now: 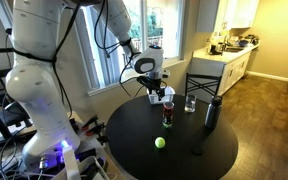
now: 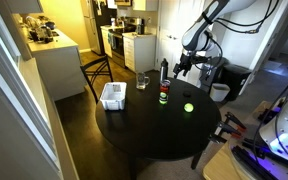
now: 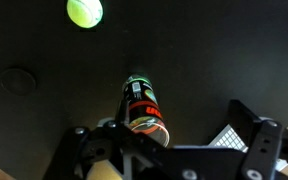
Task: Put the tennis ball in the black container.
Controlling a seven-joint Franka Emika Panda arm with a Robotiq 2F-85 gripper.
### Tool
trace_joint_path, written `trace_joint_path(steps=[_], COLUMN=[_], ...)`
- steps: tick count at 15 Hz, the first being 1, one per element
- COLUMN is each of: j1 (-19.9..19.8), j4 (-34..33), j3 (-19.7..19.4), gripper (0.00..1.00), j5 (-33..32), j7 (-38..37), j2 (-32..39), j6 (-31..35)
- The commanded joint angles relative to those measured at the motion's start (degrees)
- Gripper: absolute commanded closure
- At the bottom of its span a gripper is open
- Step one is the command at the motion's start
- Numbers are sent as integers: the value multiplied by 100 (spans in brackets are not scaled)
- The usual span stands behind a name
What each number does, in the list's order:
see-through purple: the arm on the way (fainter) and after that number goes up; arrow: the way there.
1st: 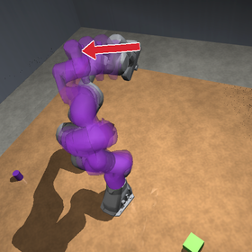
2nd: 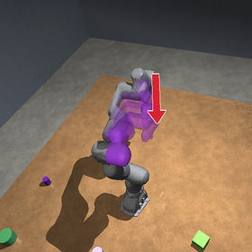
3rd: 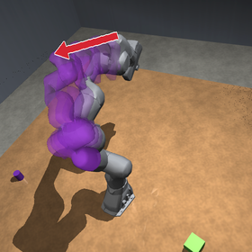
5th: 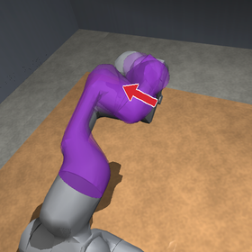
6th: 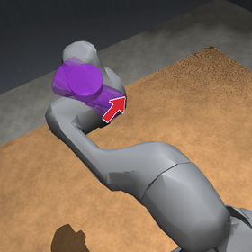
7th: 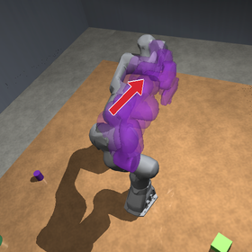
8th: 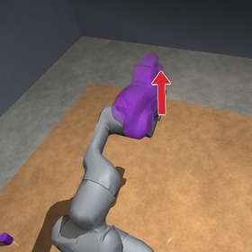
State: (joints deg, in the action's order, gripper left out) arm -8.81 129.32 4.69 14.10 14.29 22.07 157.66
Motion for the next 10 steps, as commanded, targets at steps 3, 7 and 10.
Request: trace_joint_path(steps=[3, 7, 10], j1=[-481, -543, -555], j4=[-662, -1293, -1722], j3=[531, 359, 237], gripper=[0, 0, 0], j5=[700, 404, 297], j7=[3, -405, -594], j2=[1365, 2399, 2935], j6=[950, 820, 693])
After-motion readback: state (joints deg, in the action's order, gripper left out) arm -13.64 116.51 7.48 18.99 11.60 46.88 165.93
